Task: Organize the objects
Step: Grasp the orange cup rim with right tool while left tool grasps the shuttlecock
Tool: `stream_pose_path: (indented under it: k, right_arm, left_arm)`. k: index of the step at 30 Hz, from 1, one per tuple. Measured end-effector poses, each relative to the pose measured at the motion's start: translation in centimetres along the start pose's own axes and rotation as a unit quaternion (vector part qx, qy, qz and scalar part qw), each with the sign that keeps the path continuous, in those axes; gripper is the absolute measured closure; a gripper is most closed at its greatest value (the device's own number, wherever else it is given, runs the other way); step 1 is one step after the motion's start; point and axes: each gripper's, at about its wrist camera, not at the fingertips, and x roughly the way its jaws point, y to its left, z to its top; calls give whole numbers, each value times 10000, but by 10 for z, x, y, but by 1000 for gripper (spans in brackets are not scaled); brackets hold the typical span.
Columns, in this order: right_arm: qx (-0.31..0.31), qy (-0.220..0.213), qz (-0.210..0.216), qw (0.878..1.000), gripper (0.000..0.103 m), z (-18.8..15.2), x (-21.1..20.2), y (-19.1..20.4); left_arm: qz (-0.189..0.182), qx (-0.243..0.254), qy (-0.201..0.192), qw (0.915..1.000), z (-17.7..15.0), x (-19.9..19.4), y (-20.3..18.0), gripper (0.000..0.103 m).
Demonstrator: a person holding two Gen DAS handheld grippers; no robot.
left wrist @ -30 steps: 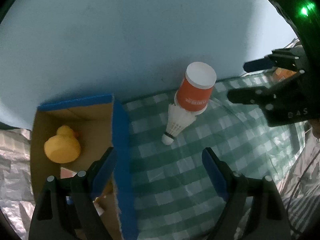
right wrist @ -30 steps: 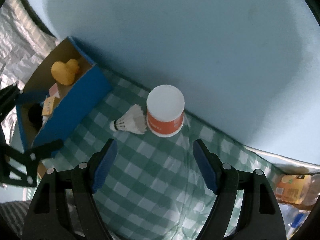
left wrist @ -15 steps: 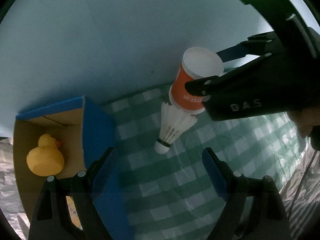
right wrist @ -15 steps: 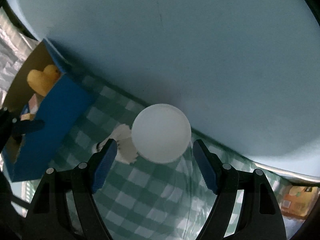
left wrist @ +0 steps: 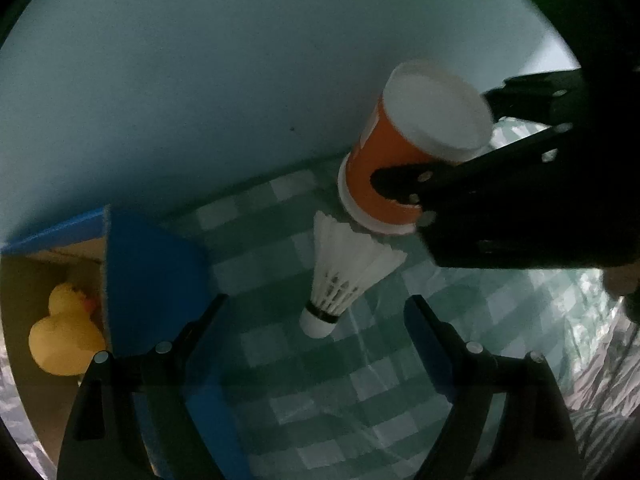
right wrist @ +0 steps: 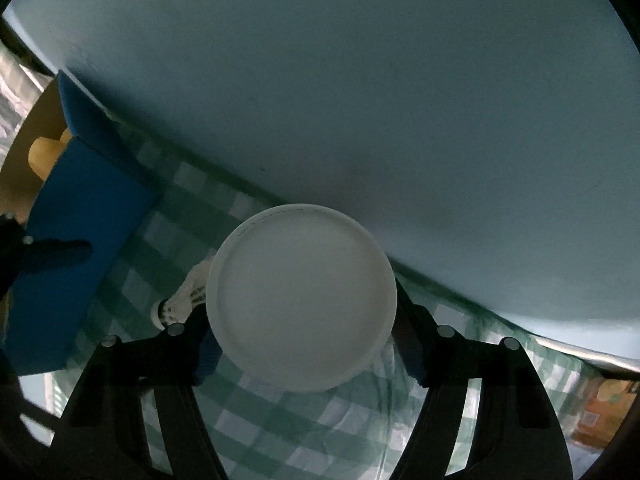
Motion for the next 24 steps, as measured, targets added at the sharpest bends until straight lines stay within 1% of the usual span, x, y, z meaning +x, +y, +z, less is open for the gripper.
stream_pose_path:
  k: [3,7,10,18,19,22,23,24]
  right_arm:
    - [53,-61,-24,10000,30,-9,-6,-7]
    - [171,-6,-132,9998,30,-19,-15,-18]
    - [211,40,-214,9995,30,-33,-23,-28]
    - [258,51,-193,9995,30,-73,-43,-43]
    - [287,62,-182,9994,30,-78,-45,-44]
    - [313,61,-160,9994,30,-89,-52,-47]
    - [315,70,-150,9994,30,-92,-53,-47]
    - [325,75,-151,9993,30,-95,-55,-48]
  left_arm:
    - [14,147,143,9998,3,12,-8,15]
    - [116,283,255,9992,6,26,-15,15]
    - [157,304,348,9988,10,38,-18,15]
    - [236,284,578,9976,17,69,-22,15]
    - [222,257,576,9978,18,71,-22,14]
    - [142,180,468,9986,20,71,-22,14]
    - [142,186,441,9988,20,71,-23,16]
    - [133,201,379,9990,21,70,-25,20]
